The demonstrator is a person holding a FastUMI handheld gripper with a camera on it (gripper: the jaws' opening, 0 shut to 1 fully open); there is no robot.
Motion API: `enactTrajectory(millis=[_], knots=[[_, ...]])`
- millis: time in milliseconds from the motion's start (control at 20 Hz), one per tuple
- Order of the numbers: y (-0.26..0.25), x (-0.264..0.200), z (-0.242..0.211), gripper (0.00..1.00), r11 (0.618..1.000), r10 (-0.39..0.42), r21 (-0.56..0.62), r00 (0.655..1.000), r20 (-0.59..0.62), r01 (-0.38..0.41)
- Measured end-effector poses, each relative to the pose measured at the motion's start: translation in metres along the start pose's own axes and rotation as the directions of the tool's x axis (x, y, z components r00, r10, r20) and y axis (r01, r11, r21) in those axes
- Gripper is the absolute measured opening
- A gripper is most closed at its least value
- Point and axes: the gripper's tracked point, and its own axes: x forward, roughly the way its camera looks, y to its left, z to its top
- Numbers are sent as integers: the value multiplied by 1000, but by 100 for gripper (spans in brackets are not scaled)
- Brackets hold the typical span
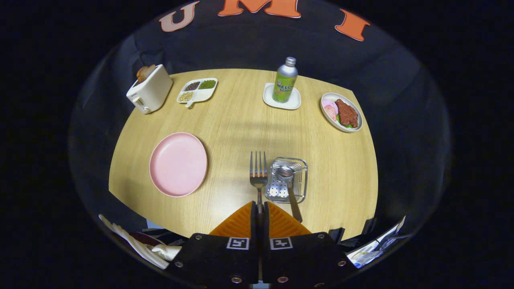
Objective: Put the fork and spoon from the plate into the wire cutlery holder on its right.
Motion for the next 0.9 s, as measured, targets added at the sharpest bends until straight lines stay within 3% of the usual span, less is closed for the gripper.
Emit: enactTrajectory(millis=[400, 900], knots=[[-44, 28, -14, 5, 997, -70, -38, 973, -221, 63], [-43, 62, -6, 5, 997, -56, -62, 932, -359, 36]])
